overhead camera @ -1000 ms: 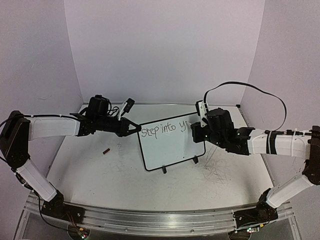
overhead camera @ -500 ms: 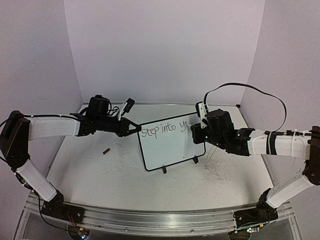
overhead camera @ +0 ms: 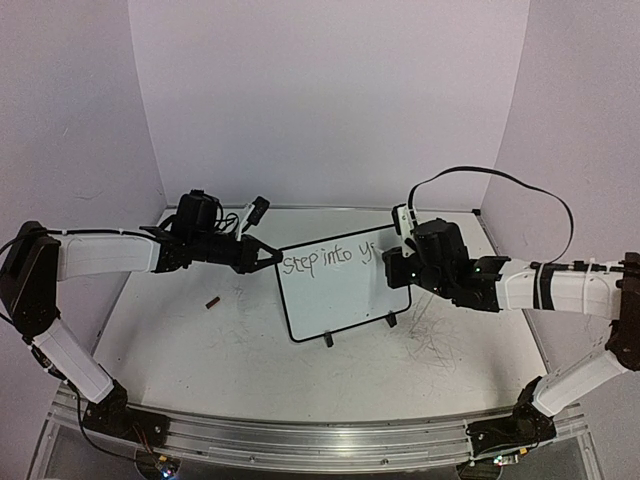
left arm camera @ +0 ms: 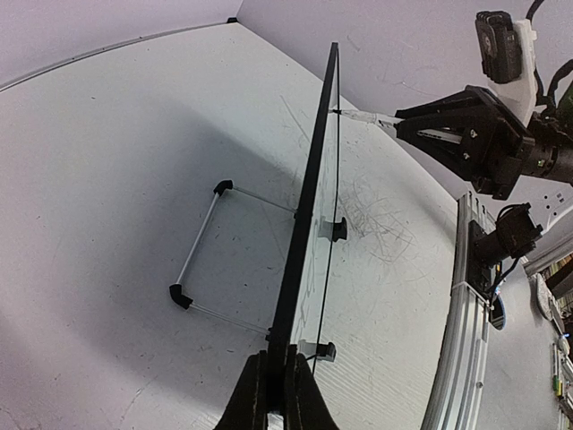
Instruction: Write a sentence on the whiteboard
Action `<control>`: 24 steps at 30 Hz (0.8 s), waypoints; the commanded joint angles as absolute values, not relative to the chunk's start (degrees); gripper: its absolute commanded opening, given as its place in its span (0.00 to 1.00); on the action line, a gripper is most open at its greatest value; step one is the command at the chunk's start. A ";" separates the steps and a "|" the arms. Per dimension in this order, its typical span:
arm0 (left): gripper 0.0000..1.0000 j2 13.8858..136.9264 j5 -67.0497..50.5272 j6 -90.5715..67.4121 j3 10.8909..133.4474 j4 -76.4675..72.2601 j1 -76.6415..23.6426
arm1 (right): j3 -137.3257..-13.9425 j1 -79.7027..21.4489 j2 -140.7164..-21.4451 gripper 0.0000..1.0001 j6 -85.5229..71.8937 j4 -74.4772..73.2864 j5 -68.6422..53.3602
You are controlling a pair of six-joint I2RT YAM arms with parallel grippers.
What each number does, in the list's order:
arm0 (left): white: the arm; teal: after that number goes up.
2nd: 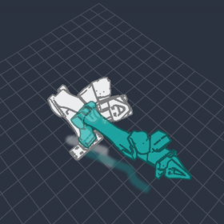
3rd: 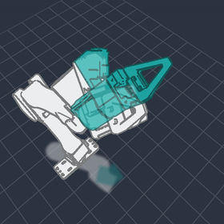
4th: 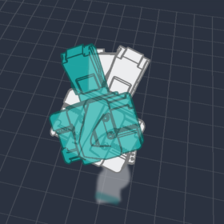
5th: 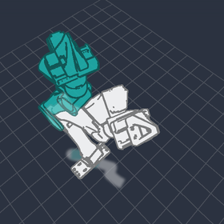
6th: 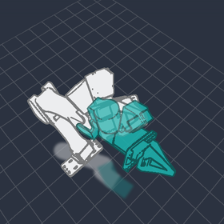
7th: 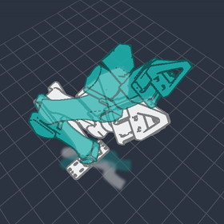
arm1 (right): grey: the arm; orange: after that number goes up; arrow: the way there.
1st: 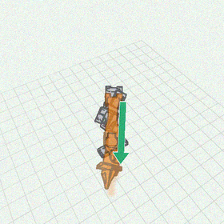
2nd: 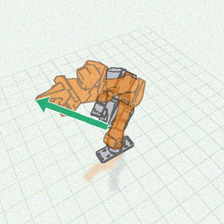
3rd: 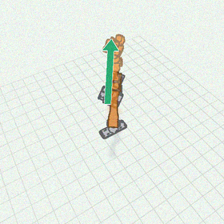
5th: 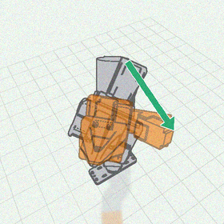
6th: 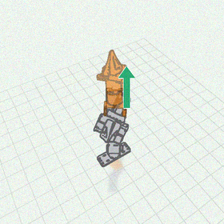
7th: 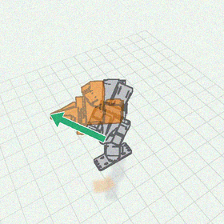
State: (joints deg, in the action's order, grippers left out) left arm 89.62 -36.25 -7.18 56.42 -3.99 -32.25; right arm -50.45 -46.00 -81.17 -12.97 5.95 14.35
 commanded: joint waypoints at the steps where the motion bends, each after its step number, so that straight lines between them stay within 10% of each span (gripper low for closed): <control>1: 0.00 88.51 -31.70 -2.82 55.64 -1.94 -32.43 | -49.39 -45.85 -79.70 0.00 -13.37 5.19 16.75; 24: 0.00 88.24 -31.46 -2.49 55.63 -1.67 -32.61 | -51.65 -45.88 -80.95 0.00 -12.71 8.70 16.02</control>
State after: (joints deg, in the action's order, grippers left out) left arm 89.56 -36.23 -6.85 56.42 -3.95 -32.32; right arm -50.43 -46.00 -80.97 -13.36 6.32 16.65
